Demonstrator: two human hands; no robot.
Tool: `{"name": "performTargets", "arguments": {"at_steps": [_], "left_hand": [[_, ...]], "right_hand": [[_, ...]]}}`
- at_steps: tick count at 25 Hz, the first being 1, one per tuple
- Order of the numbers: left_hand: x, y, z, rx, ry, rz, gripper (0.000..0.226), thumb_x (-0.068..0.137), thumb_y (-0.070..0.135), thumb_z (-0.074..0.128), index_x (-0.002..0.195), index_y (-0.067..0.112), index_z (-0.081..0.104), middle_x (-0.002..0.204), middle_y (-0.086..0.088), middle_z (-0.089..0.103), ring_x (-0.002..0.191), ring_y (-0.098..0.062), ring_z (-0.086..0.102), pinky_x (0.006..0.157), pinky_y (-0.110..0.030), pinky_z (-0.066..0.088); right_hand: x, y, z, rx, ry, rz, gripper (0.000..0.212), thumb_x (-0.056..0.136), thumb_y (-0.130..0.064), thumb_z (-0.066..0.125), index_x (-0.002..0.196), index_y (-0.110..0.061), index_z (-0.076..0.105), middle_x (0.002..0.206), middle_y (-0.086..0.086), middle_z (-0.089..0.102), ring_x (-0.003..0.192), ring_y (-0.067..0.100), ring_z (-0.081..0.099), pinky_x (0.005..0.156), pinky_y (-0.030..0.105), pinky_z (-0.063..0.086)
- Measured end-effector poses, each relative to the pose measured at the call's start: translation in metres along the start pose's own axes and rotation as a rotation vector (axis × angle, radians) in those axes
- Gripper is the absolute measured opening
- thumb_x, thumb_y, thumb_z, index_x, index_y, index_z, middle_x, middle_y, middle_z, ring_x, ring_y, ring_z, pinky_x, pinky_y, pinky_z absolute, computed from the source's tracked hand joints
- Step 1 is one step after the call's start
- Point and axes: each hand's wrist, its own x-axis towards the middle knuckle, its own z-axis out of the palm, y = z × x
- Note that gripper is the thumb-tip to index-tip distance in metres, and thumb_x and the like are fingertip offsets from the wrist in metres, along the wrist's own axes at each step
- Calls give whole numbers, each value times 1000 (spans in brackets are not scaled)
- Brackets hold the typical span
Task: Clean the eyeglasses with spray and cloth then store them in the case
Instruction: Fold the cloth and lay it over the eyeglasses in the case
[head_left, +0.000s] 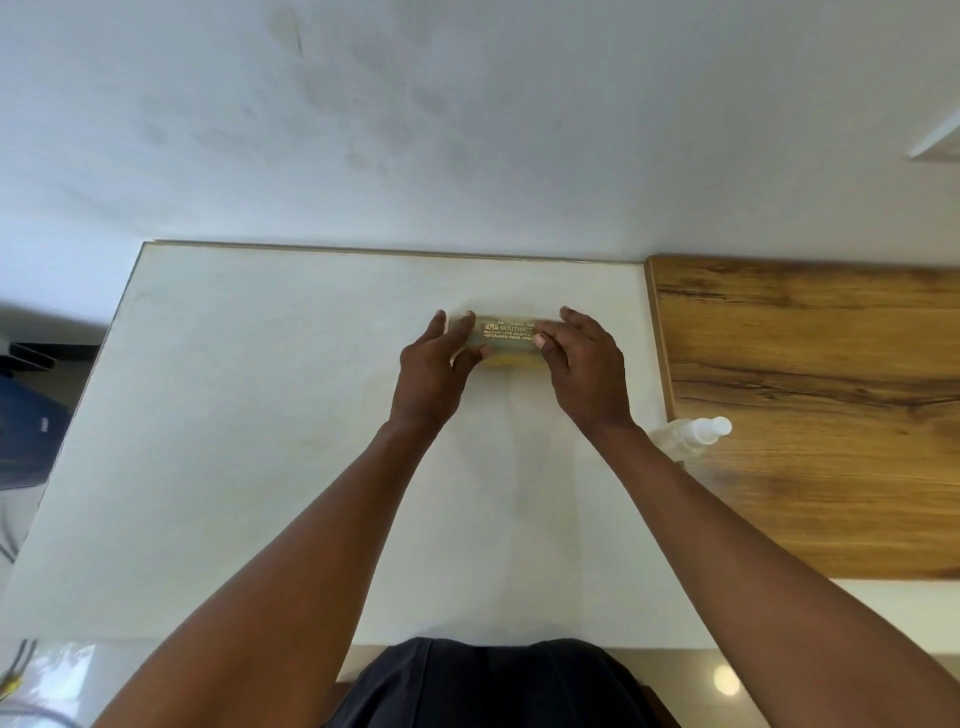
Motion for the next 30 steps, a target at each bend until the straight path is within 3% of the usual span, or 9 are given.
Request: {"name": "performTargets", "arguments": {"at_steps": [2, 5, 7, 10, 18, 26, 30], "left_hand": [[-5, 1, 4, -139, 105, -126, 39, 85, 22, 66, 123, 14, 59, 130, -17, 56, 121, -23, 52, 85, 4, 26], [-10, 3, 6, -350, 163, -322, 40, 83, 23, 68, 122, 21, 60, 115, -3, 68, 105, -10, 60, 81, -6, 38], [-12, 5, 6, -437, 184, -393, 45, 81, 20, 70, 124, 19, 58, 119, 1, 66, 101, -7, 60, 87, -13, 41], [-20, 7, 5, -474, 205, -436, 53, 79, 17, 71, 129, 13, 52, 130, 1, 58, 105, -8, 57, 96, -22, 41], [-76, -2, 10, -575, 226, -540, 52, 79, 17, 72, 128, 17, 54, 126, 2, 61, 106, -5, 56, 94, -21, 38], [-95, -5, 10, -620, 244, -560, 51, 81, 13, 69, 129, 16, 53, 128, 2, 59, 113, -8, 55, 100, -26, 39], [-94, -5, 9, -622, 255, -569, 51, 81, 13, 69, 129, 17, 53, 126, 3, 60, 106, -7, 56, 96, -25, 41]], "right_hand": [[0, -4, 0, 74, 43, 156, 39, 90, -23, 58, 124, -5, 54, 133, 18, 50, 128, 29, 40, 105, 35, 31], [1, -9, 0, 134, 67, 347, 48, 87, -26, 62, 126, -1, 49, 125, 20, 56, 119, 33, 48, 97, 35, 35], [-1, -13, 0, 168, 82, 389, 43, 87, -24, 62, 121, 1, 51, 120, 21, 60, 113, 35, 51, 92, 35, 37], [-12, -18, -2, 198, 132, 397, 38, 87, -21, 62, 116, 2, 53, 116, 21, 61, 110, 35, 53, 89, 34, 38], [-66, -19, 4, 232, 120, 437, 46, 92, -17, 54, 134, -4, 43, 129, 19, 53, 121, 31, 48, 100, 34, 36], [-83, -19, 4, 225, 92, 415, 44, 91, -17, 56, 131, -1, 45, 127, 20, 54, 121, 32, 47, 99, 32, 34], [-85, -19, 3, 231, 92, 423, 44, 91, -16, 56, 130, -1, 46, 126, 20, 55, 120, 32, 47, 99, 32, 34]]}}
